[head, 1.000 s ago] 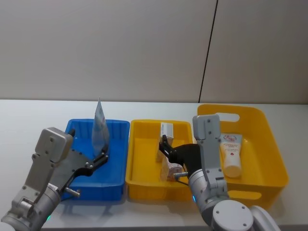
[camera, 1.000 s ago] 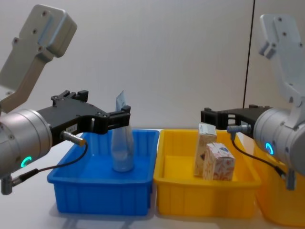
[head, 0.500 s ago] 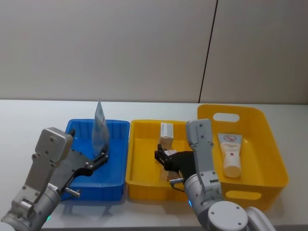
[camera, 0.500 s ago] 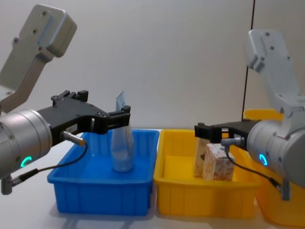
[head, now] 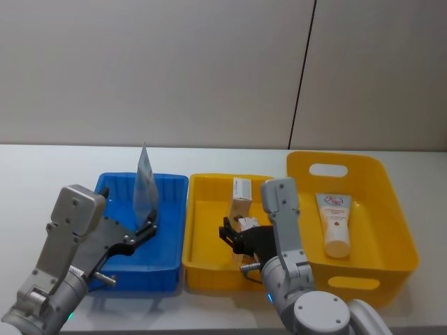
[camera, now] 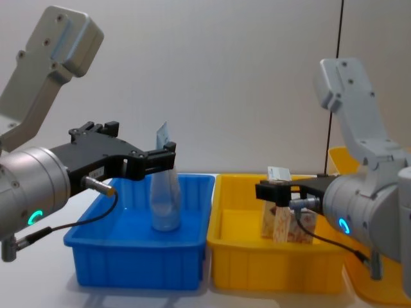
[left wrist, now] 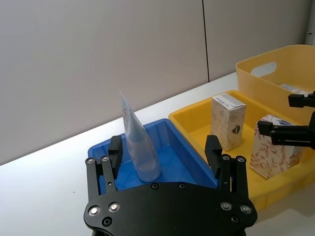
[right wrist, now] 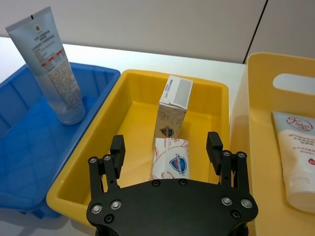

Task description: Bimanual collaborative sorting of washing and personal care products

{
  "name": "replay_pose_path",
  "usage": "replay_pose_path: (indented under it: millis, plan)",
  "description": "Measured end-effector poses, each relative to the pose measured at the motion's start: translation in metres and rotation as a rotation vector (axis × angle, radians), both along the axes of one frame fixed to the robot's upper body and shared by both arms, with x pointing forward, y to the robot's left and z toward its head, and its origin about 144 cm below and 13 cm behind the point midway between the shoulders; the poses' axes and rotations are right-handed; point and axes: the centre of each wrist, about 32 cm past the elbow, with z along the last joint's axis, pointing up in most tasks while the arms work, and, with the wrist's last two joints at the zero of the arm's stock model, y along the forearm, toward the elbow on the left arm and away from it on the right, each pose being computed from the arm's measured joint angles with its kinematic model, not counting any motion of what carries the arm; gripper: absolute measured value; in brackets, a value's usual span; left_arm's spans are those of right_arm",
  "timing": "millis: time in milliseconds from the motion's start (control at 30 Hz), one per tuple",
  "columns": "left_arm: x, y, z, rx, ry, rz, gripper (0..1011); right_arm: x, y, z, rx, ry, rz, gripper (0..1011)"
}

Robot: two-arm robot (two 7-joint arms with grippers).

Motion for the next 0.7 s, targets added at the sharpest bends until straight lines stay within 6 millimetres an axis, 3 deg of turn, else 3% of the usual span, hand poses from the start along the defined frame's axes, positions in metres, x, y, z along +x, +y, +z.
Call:
replay_pose_path:
  millis: [700]
  plan:
    - [0.000,0.000,0.000,0.000,0.000,0.000,1001,0.001,0.001,-0.014,-0.033,0.084,-0.007,1003]
